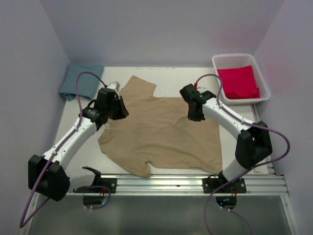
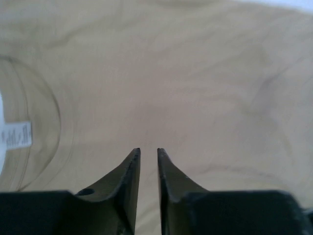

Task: Fold and stack the t-shirts
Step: Flatten out the tshirt

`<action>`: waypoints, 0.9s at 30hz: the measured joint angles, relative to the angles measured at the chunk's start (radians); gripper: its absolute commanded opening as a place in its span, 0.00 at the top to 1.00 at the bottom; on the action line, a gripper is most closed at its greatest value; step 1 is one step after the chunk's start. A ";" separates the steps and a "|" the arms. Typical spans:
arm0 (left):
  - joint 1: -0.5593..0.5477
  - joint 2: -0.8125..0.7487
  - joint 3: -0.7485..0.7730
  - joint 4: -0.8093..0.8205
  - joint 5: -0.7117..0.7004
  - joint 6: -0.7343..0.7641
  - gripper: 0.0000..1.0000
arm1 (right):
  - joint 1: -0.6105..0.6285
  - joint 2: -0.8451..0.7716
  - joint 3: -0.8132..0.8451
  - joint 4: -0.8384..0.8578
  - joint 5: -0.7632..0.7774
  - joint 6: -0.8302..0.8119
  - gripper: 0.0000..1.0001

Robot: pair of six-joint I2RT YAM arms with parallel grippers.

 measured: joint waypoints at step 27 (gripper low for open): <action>0.254 1.250 1.084 0.276 0.228 0.056 0.35 | 0.000 -0.281 0.037 0.160 0.114 -0.227 0.11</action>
